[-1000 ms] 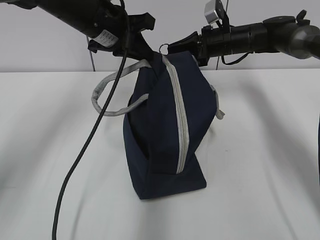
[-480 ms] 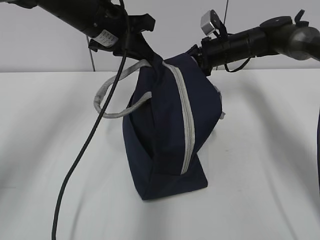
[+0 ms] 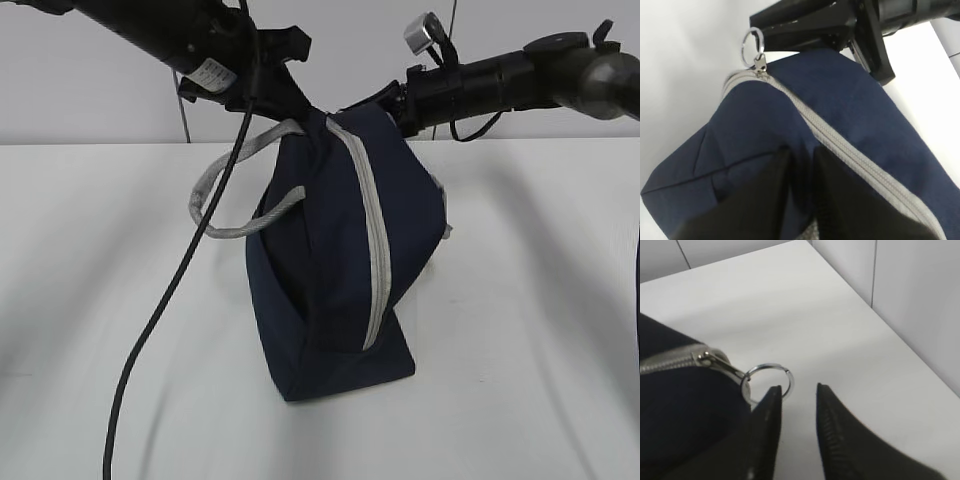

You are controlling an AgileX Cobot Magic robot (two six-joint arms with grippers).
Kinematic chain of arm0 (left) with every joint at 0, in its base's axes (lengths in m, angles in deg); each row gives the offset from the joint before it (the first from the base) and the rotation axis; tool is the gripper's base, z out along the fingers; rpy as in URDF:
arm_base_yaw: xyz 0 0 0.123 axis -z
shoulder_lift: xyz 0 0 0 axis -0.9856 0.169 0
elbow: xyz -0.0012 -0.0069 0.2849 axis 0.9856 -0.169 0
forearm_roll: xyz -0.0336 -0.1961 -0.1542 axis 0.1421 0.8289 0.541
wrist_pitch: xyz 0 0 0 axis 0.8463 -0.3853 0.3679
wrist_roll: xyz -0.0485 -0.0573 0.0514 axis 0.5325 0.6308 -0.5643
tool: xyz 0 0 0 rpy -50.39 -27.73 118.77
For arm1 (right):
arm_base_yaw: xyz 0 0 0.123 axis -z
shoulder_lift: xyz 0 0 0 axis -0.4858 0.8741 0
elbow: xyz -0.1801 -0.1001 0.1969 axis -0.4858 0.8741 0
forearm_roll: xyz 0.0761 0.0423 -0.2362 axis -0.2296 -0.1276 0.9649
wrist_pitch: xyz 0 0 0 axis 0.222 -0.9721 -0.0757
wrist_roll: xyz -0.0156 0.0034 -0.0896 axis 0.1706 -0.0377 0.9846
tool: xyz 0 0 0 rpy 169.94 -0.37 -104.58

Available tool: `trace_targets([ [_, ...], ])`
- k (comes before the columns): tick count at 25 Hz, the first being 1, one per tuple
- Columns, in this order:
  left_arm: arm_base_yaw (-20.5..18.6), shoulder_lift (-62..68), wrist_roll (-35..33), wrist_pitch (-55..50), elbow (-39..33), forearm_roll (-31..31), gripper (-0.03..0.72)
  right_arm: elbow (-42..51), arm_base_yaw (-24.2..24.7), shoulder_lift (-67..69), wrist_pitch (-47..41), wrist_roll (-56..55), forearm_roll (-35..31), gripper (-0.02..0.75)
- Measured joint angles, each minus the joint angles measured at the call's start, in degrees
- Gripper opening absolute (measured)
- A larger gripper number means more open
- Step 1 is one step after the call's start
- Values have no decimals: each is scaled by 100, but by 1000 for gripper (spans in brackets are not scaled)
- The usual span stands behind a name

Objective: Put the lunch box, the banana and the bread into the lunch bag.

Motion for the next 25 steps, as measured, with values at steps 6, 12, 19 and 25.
trace_targets([
  [6, -93, 0, 0, -140, 5, -192, 546, -542, 26, 0, 51, -931, 78, 458],
  [12, -466, -295, 0, -238, 5, -290, 578, -1164, 158, 0, 51, -3346, 137, 502],
  [19, -740, -698, 77, -610, 5, -494, 553, -1344, 435, -242, 29, -6316, 1323, 465],
  [25, -756, -765, 852, -1222, 5, -1250, 536, -1332, 282, -880, -55, -8201, 3354, 454],
])
